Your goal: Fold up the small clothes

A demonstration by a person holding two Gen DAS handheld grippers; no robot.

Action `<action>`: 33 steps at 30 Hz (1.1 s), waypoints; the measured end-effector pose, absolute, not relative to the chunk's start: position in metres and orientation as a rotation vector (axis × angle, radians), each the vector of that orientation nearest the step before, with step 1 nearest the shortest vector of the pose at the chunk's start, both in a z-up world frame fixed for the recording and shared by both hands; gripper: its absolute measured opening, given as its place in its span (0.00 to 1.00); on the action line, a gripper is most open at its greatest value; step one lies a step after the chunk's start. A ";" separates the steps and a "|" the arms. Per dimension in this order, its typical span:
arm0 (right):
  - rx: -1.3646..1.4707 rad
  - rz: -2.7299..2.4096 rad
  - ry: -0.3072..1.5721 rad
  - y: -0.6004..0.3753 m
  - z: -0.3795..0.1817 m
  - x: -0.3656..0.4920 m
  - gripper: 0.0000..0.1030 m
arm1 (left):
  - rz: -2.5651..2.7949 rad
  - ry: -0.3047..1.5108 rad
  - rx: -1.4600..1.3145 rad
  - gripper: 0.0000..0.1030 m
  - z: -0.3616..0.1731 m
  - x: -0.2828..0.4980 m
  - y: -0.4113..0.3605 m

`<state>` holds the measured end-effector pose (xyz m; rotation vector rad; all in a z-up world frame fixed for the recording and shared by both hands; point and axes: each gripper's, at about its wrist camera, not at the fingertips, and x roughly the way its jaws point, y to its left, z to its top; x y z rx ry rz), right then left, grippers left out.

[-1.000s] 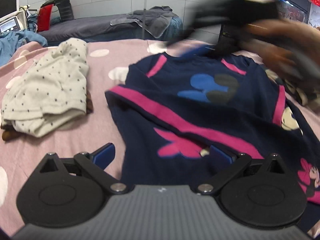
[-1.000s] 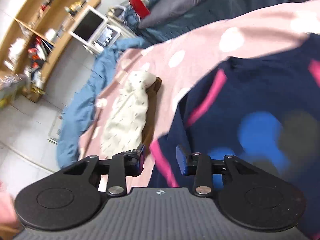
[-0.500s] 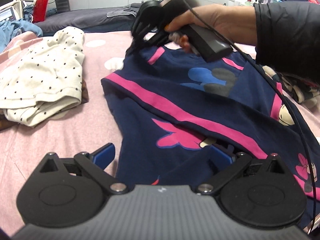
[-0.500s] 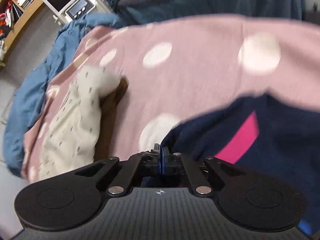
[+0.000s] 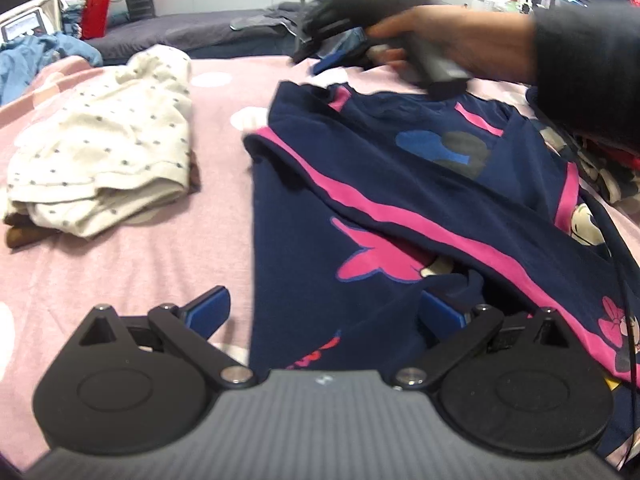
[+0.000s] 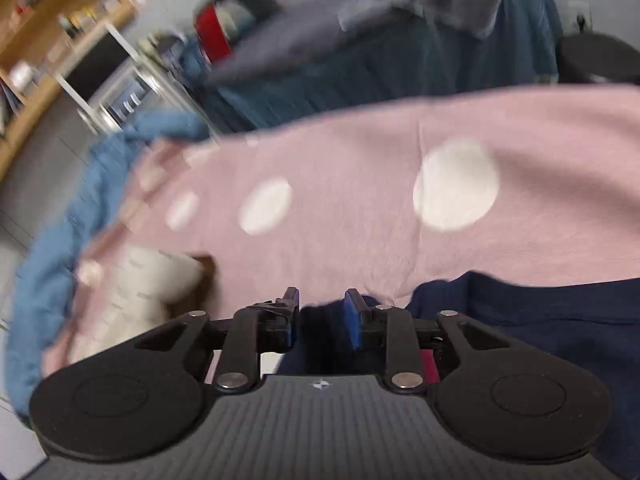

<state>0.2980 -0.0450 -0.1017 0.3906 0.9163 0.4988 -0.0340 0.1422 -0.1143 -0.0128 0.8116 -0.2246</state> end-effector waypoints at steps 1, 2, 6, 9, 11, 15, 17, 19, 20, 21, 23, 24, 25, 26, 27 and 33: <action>0.378 0.523 0.920 -0.050 -0.092 0.284 0.54 | -0.218 0.806 -0.017 1.00 -0.112 -0.036 0.145; 0.360 0.561 0.927 -0.056 -0.083 0.268 0.55 | -0.211 0.804 -0.022 1.00 -0.111 -0.038 0.149; 0.289 0.697 1.017 -0.070 -0.078 0.173 0.60 | -0.184 0.801 -0.028 1.00 -0.103 -0.049 0.163; 0.306 0.718 1.041 -0.111 -0.085 0.093 0.61 | -0.177 0.787 -0.073 1.00 -0.097 -0.066 0.179; 0.261 0.685 1.031 -0.136 -0.088 0.045 0.62 | -0.178 0.789 -0.120 1.00 -0.097 -0.076 0.190; 0.159 0.530 0.988 -0.173 -0.097 -0.025 0.80 | -0.163 0.833 -0.137 1.00 -0.104 -0.094 0.199; 0.180 0.497 0.967 -0.188 -0.099 -0.042 0.80 | -0.170 0.839 -0.133 1.00 -0.105 -0.099 0.196; 0.185 0.496 0.948 -0.197 -0.094 -0.039 0.80 | -0.211 0.831 -0.129 1.00 -0.102 -0.095 0.191; 0.176 0.491 0.937 -0.200 -0.090 -0.034 0.80 | -0.240 0.821 -0.121 1.00 -0.098 -0.087 0.187; 0.172 0.485 0.925 -0.202 -0.085 -0.026 0.80 | -0.273 0.807 -0.109 1.00 -0.093 -0.079 0.183; 0.163 0.461 0.894 -0.206 -0.070 0.001 0.80 | -0.355 0.785 -0.060 1.00 -0.077 -0.050 0.172; 0.158 0.443 0.867 -0.207 -0.062 0.020 0.83 | -0.393 0.778 -0.031 1.00 -0.069 -0.031 0.166; 0.146 0.437 0.852 -0.209 -0.055 0.037 0.87 | -0.418 0.764 -0.008 1.00 -0.061 -0.012 0.161; 0.124 0.428 0.843 -0.208 -0.050 0.055 0.88 | -0.450 0.754 0.011 1.00 -0.055 0.009 0.156; 0.108 0.402 0.833 -0.206 -0.045 0.079 0.87 | -0.492 0.766 0.025 1.00 -0.050 0.033 0.153; 0.096 0.376 0.900 -0.202 -0.042 0.194 0.88 | -0.569 0.848 0.173 1.00 -0.052 0.164 0.137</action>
